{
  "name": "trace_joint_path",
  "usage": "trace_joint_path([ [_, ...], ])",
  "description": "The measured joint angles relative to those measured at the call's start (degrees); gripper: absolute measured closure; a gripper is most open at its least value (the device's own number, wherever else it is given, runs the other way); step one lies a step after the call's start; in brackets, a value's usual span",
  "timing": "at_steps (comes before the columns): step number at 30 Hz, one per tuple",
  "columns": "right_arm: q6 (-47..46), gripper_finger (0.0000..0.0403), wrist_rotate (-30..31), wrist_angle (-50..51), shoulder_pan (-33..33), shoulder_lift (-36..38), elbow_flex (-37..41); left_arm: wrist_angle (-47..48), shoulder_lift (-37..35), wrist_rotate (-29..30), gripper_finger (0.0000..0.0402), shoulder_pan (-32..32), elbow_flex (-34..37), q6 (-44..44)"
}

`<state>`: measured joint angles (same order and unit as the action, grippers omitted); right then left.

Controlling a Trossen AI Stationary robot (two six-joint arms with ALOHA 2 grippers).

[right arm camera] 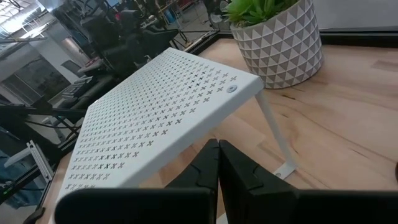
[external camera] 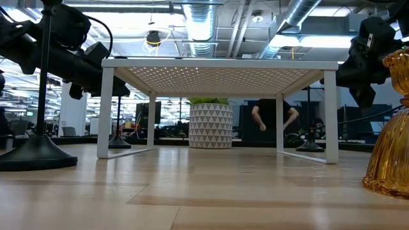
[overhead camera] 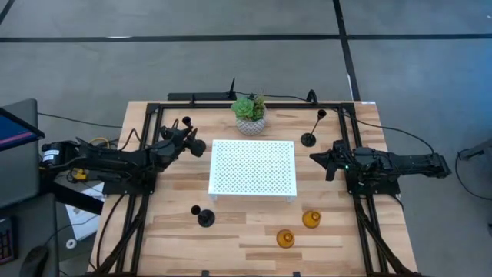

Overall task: Pick & Place candle stick holders
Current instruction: Put the top left black candle holder on the shelf

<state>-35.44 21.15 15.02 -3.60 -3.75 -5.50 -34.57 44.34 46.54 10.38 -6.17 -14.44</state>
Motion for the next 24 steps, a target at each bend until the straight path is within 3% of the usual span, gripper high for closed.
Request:
trace_joint_path([
  [11,0.0,0.0403,0.0,-0.1,0.0,0.0,0.0,-0.1,0.0,0.3,0.0385,-1.4,0.0,0.1],
  [16,0.0,0.0403,0.0,-0.1,0.0,0.0,0.0,0.3,0.0,0.6,0.0386,-2.2,-0.3,0.1],
  [20,-0.1,0.0403,0.0,-0.1,0.0,0.0,0.0,3.7,0.0,1.2,0.0389,-2.6,-4.5,4.2],
  [24,-0.2,0.0403,0.0,-0.2,0.0,0.0,0.0,13.8,0.0,4.1,0.0389,-2.6,-12.1,10.0],
])
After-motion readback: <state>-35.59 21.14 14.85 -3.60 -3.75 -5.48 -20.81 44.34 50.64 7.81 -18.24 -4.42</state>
